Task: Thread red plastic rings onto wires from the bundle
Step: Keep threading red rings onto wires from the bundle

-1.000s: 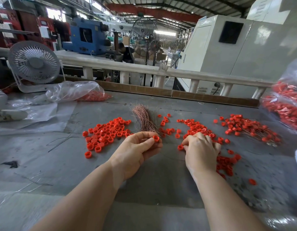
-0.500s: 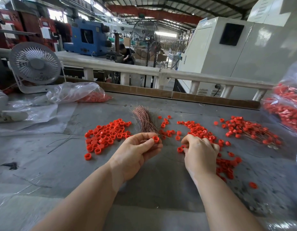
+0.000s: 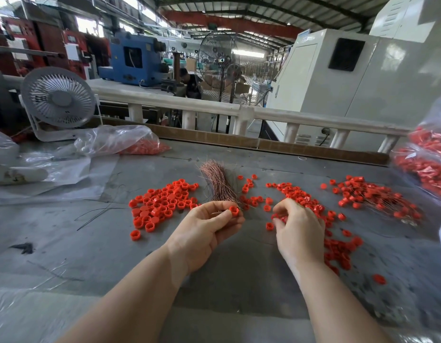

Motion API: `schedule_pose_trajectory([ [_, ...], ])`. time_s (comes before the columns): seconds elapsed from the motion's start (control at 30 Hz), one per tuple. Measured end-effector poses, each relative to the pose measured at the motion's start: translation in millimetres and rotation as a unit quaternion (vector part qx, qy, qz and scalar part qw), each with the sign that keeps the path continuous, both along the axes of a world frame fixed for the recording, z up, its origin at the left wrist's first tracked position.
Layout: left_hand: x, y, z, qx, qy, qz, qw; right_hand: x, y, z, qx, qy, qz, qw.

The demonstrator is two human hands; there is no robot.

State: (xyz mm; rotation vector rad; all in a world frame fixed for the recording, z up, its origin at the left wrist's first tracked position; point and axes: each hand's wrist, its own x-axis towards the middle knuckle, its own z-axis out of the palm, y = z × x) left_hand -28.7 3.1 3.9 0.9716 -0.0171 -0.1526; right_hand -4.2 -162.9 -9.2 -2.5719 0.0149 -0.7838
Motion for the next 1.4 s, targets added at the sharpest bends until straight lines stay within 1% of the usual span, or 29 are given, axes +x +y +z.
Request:
schedule_pose_trajectory([
  [0.07,0,0,0,0.001,0.001,0.001,1.0,0,2,2,0.094,-0.009,0.049,0.994],
  [0.2,-1,-1,0,0.008,-0.001,0.006,1.0,0,9,4,0.203,0.01,0.132,0.97],
  [0.37,-1,-2,1,0.015,-0.008,0.013,1.0,-3,17,4,0.249,0.04,0.203,0.946],
  [0.47,-1,-1,0,0.014,-0.012,0.017,1.0,-6,21,7,0.256,0.04,0.234,0.937],
  [0.57,0,0,0,0.011,-0.024,0.025,0.999,-9,24,11,0.292,0.038,0.264,0.919],
  [0.77,0,-1,1,0.012,-0.037,0.039,0.998,-7,23,13,0.407,0.018,0.254,0.877],
  [0.87,0,0,1,0.014,-0.039,0.042,0.998,-7,25,14,0.435,0.038,0.26,0.861],
  [1.0,-1,1,0,0.011,-0.044,0.04,0.998,-9,28,15,0.483,0.07,0.278,0.827],
  [1.27,-1,1,2,0.003,-0.051,0.034,0.998,-10,28,16,0.528,0.097,0.291,0.792],
  [1.4,-1,1,2,0.003,-0.052,0.031,0.998,-9,28,15,0.532,0.098,0.288,0.79],
])
